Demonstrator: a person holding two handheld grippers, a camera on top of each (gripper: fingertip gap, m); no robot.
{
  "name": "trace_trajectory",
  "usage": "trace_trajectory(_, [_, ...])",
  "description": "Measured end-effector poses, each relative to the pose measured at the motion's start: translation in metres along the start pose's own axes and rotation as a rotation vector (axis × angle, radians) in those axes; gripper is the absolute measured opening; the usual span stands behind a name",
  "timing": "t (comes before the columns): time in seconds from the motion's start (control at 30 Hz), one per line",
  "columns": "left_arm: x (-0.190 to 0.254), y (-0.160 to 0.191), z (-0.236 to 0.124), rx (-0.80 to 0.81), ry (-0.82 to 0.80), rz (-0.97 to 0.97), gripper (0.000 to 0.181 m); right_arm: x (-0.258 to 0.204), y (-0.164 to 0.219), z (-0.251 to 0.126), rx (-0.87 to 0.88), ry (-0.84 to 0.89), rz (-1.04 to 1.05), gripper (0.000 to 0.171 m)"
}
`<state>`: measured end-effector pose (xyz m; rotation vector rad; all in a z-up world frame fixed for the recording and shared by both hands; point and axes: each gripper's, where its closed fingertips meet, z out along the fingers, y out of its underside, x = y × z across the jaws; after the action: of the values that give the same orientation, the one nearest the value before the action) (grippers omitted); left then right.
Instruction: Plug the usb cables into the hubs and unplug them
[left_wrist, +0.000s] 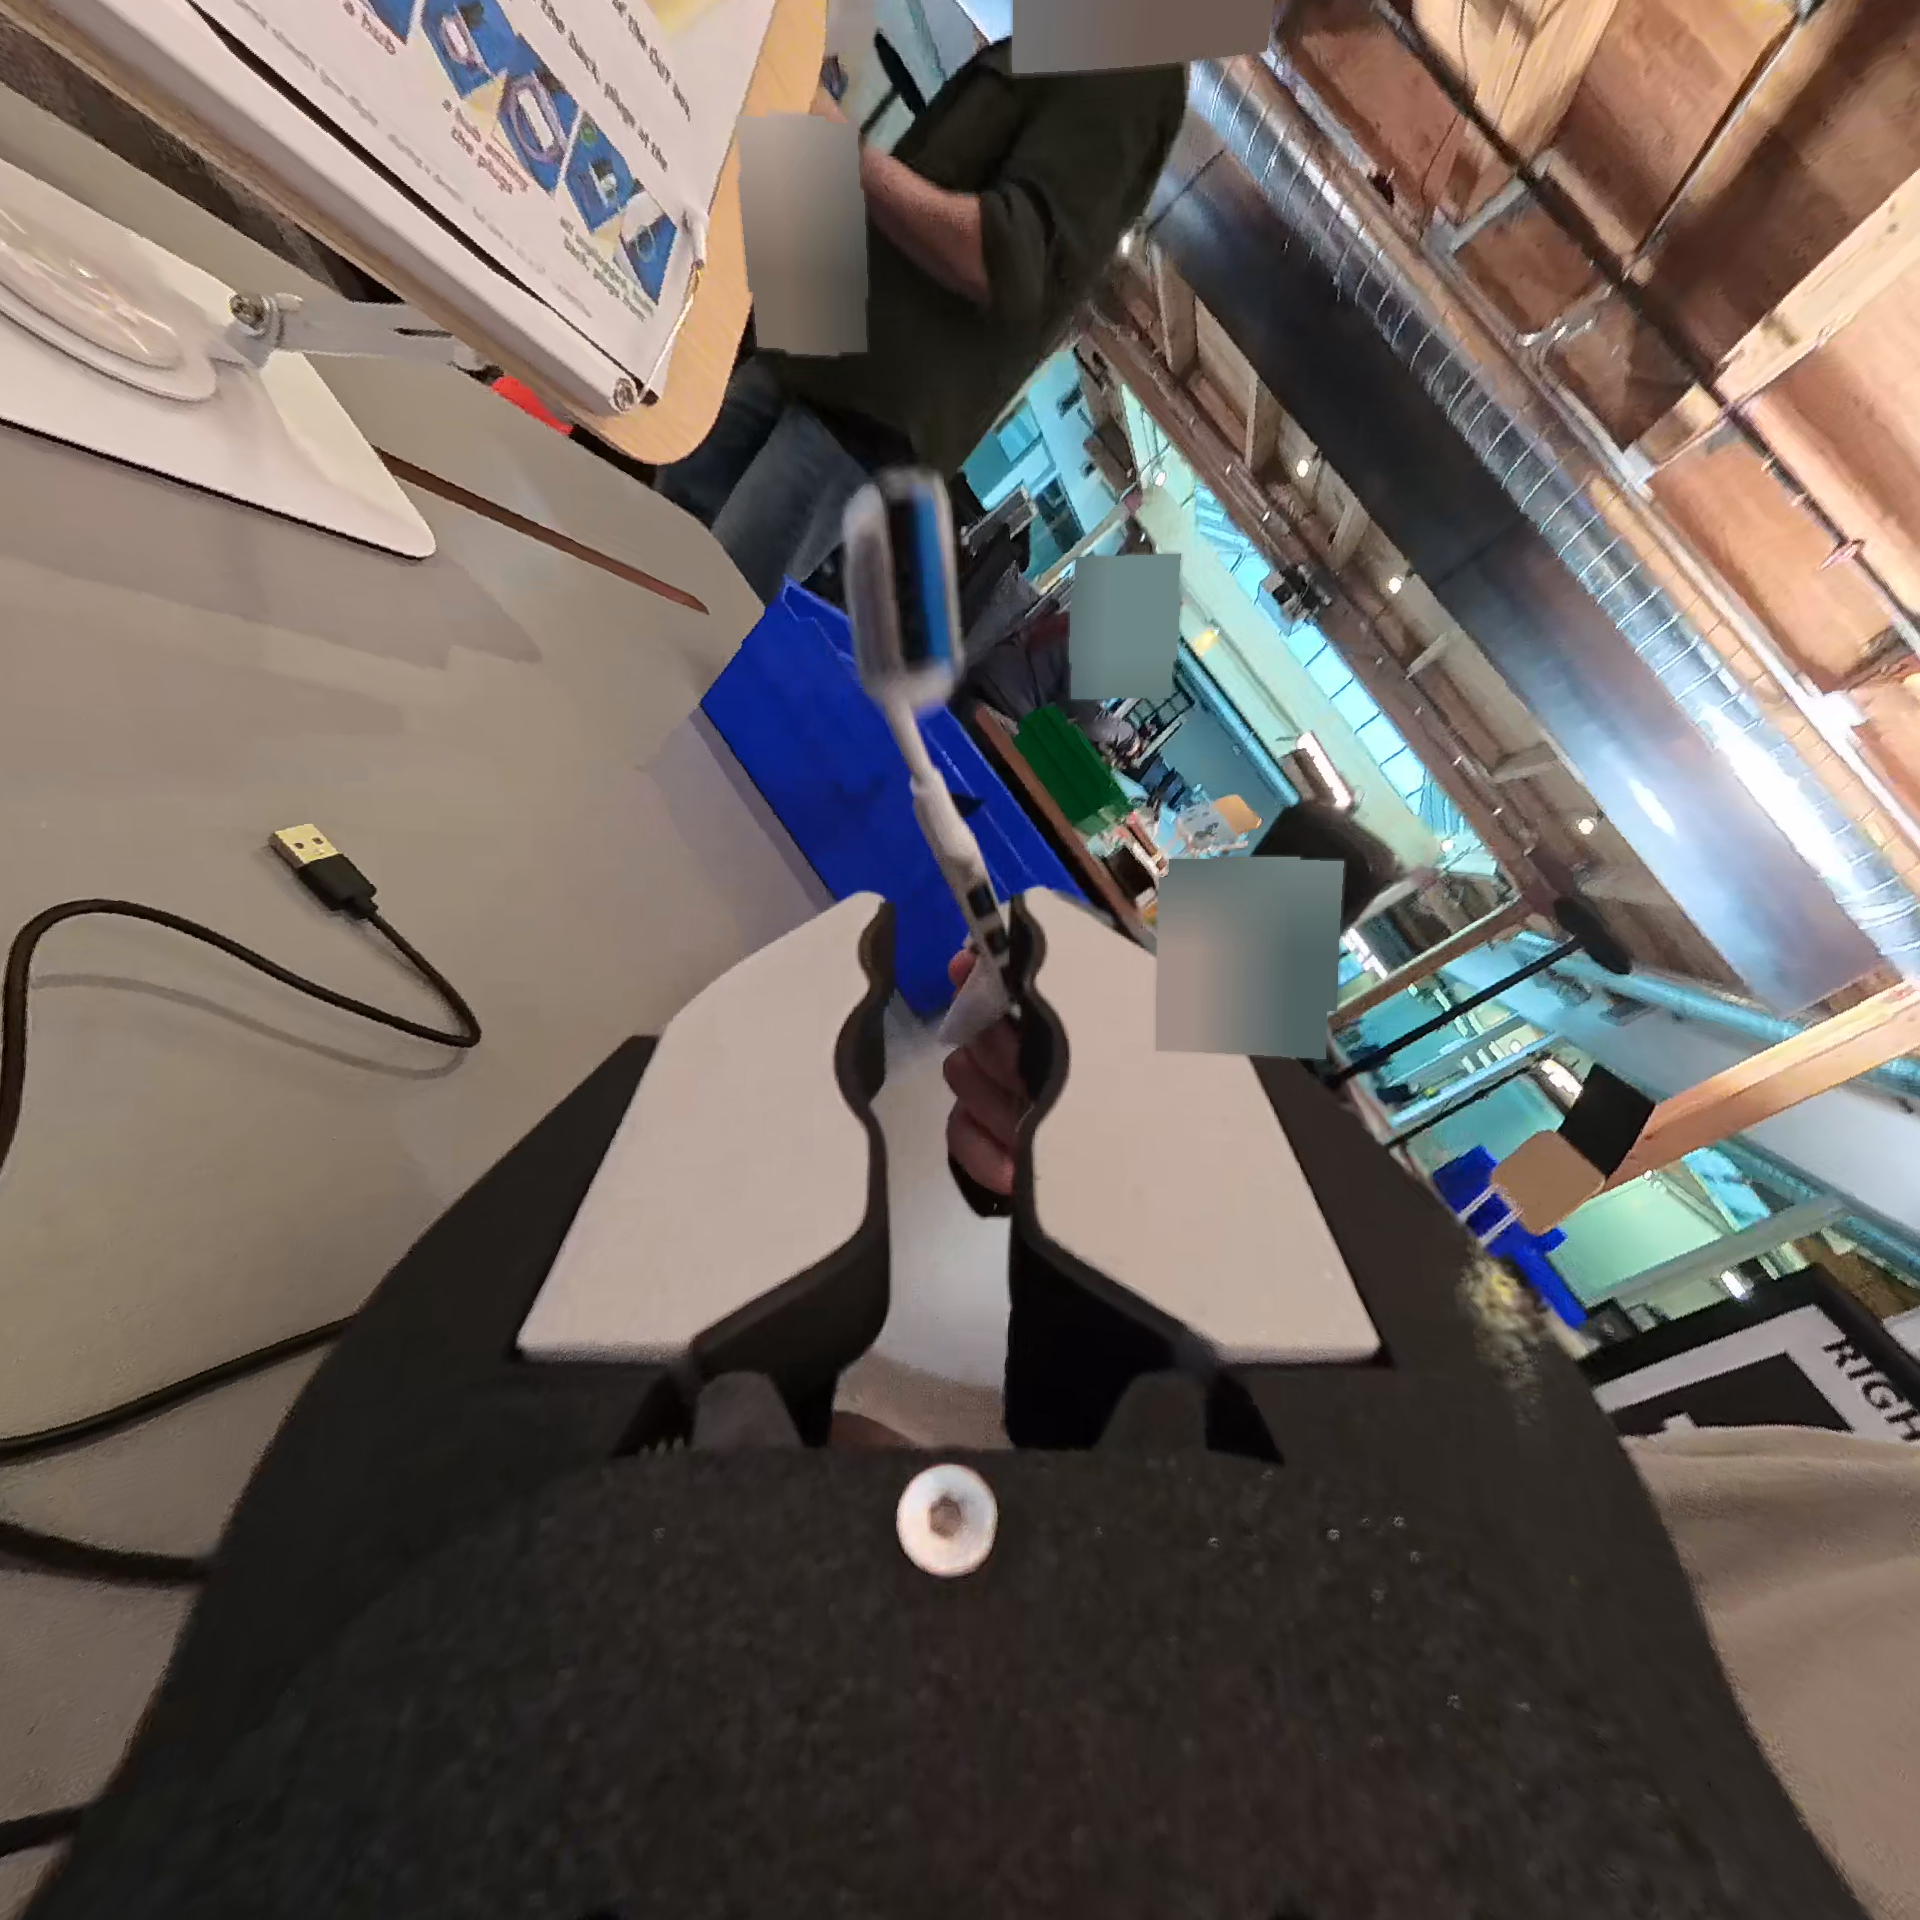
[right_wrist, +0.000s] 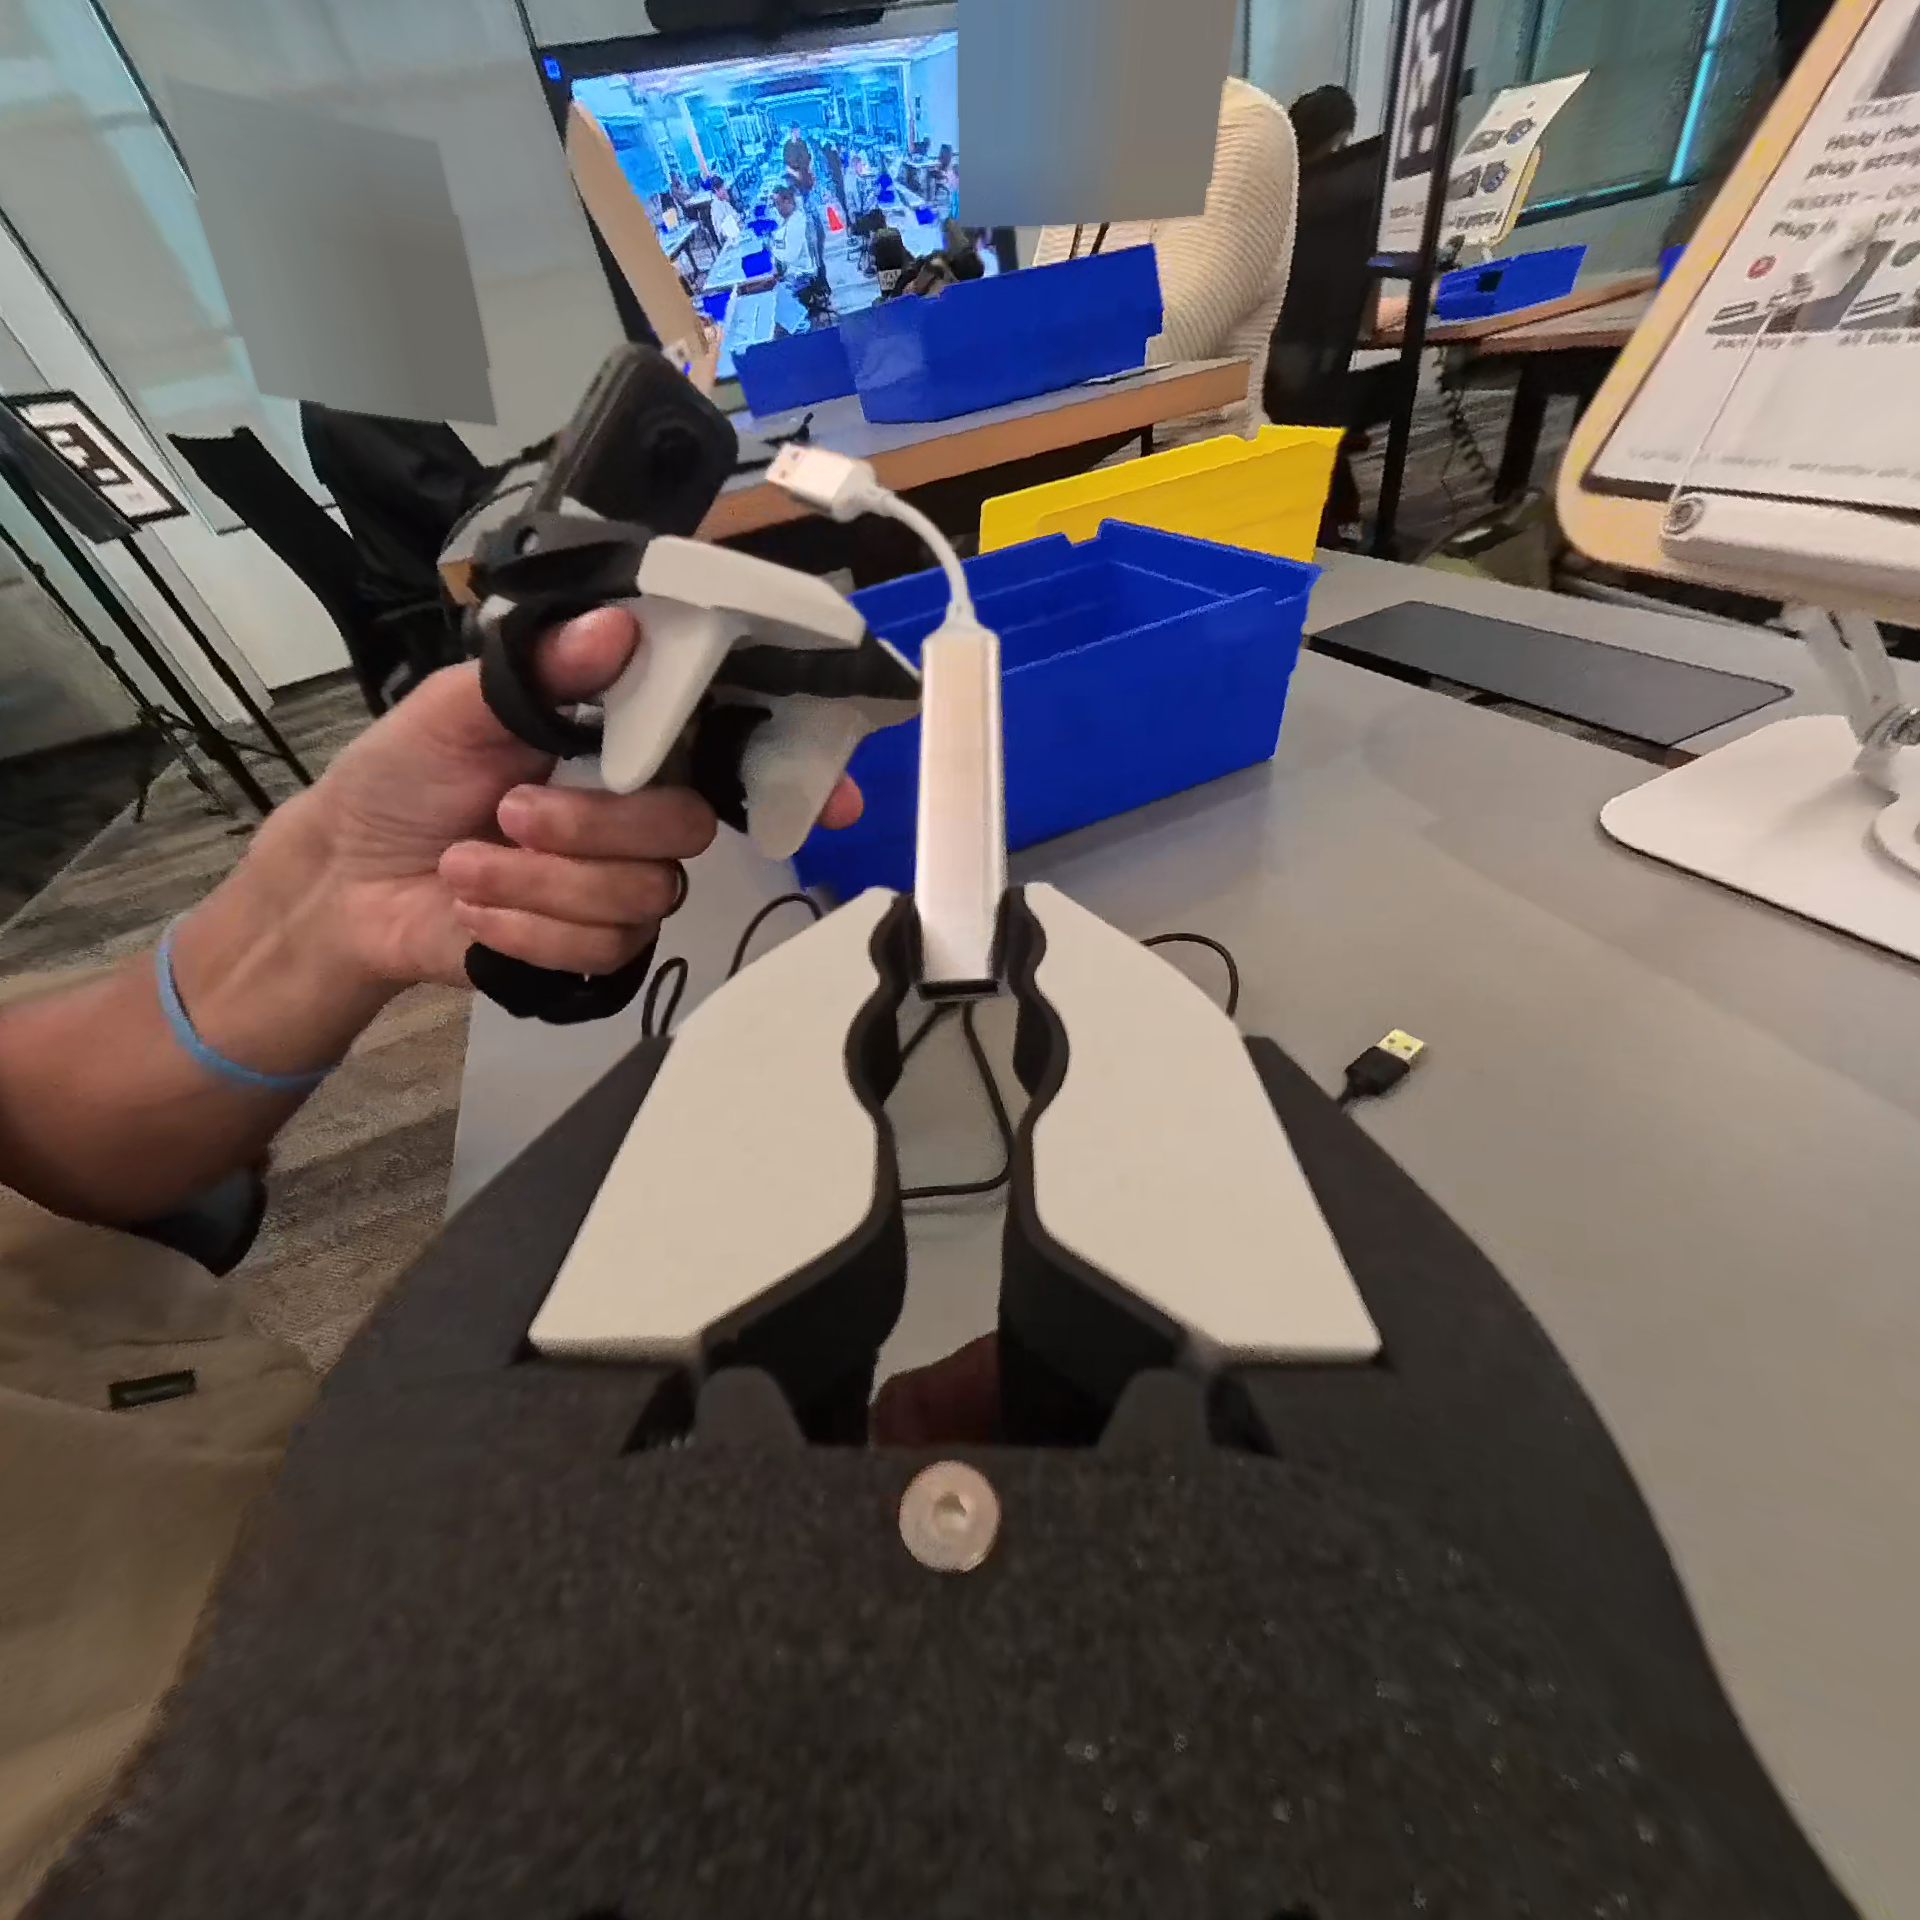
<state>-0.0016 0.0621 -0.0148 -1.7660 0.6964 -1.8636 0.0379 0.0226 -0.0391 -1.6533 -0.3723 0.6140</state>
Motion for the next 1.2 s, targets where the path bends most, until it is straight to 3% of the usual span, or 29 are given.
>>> trace_trajectory(0.1, [-0.009, 0.011, -0.002, -0.063, -0.093, 0.109, 0.028, 0.016, 0.002, -0.008, -0.014, 0.053, 0.025, 0.017])
trace_trajectory(0.27, [-0.033, 0.031, -0.01, -0.236, -0.508, 0.545, 0.035, 0.052, 0.006, -0.029, -0.095, 0.211, -0.063, 0.017])
trace_trajectory(0.33, [-0.025, 0.031, 0.003, -0.216, -0.593, 0.625, 0.037, 0.064, 0.005, -0.035, -0.108, 0.259, -0.092, 0.017])
trace_trajectory(0.4, [-0.018, 0.035, 0.03, -0.166, -0.577, 0.571, 0.037, 0.076, 0.002, -0.04, -0.094, 0.3, -0.093, 0.017])
trace_trajectory(0.57, [-0.089, 0.032, 0.072, -0.182, -0.808, 0.472, 0.043, 0.094, -0.006, -0.05, -0.047, 0.385, -0.086, 0.017])
trace_trajectory(0.8, [-0.176, 0.041, 0.085, -0.233, -1.08, 0.38, 0.044, 0.096, -0.003, -0.048, -0.037, 0.371, -0.111, 0.017])
trace_trajectory(0.97, [-0.192, 0.044, 0.092, -0.296, -1.122, 0.362, 0.043, 0.097, 0.001, -0.051, -0.051, 0.359, -0.127, 0.017])
trace_trajectory(1.0, [-0.193, 0.045, 0.092, -0.31, -1.123, 0.367, 0.036, 0.1, 0.003, -0.053, -0.051, 0.367, -0.119, 0.017])
trace_trajectory(1.03, [-0.194, 0.045, 0.092, -0.318, -1.115, 0.367, 0.016, 0.103, 0.003, -0.055, -0.049, 0.37, -0.107, 0.017])
trace_trajectory(1.2, [-0.187, 0.054, 0.084, -0.426, -1.025, 0.5, 0.015, 0.112, 0.003, -0.064, -0.029, 0.386, -0.056, 0.017])
